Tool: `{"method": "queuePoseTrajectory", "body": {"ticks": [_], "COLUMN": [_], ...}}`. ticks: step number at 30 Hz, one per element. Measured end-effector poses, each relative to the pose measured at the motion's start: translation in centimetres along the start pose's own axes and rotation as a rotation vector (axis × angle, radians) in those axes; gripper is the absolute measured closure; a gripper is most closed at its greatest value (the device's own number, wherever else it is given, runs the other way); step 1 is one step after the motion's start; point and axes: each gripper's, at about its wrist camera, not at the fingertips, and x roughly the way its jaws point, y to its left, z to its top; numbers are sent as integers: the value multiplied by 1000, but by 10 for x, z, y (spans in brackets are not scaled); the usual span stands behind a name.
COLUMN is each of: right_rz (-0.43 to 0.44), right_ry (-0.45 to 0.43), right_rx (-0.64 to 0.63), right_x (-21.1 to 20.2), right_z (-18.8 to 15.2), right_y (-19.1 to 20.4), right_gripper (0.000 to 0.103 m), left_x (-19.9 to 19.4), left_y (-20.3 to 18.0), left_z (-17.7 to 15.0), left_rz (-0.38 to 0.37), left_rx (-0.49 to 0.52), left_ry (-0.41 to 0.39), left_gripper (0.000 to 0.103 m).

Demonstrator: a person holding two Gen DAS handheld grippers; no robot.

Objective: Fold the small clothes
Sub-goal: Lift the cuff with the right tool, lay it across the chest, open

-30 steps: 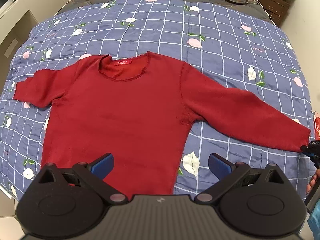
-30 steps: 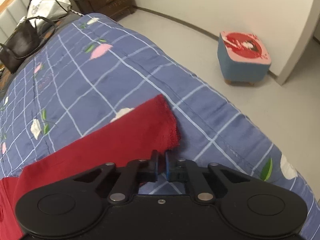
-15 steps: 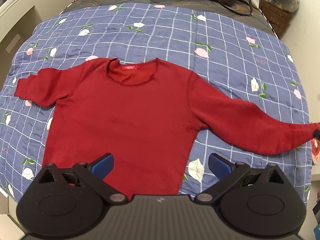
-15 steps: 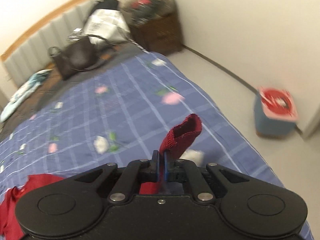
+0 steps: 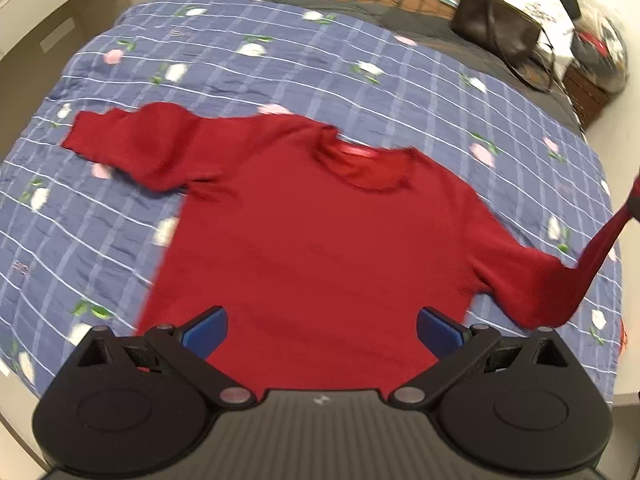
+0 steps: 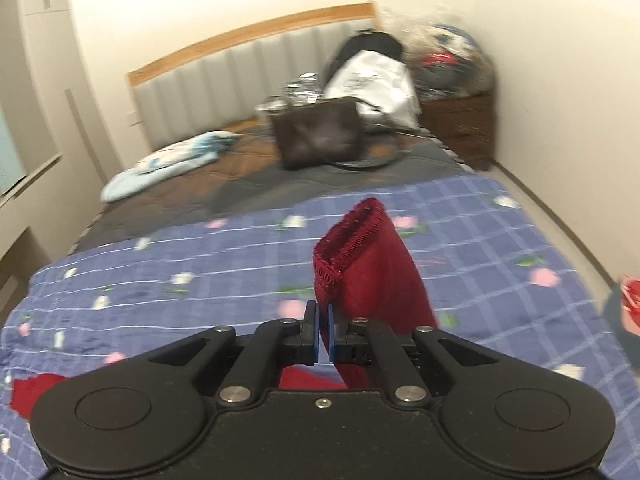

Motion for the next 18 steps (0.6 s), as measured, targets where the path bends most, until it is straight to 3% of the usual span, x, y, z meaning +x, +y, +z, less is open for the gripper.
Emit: {"method": "queuePoseTrajectory", "body": {"ticks": [10, 18], "right_rz": [146, 159], "right_ry": [77, 223], "right_rx": [-100, -201], "right_x": [51, 99], "right_z": [-56, -127], "right_y": [184, 253], "right_gripper": [100, 99], "left_x": [-11, -2], "left_y": [148, 214], "left_z": [29, 27], "left_rz": [118, 180], "left_rx": [-126, -162], "left_ry": [-29, 11], "left_gripper": [0, 0]}}
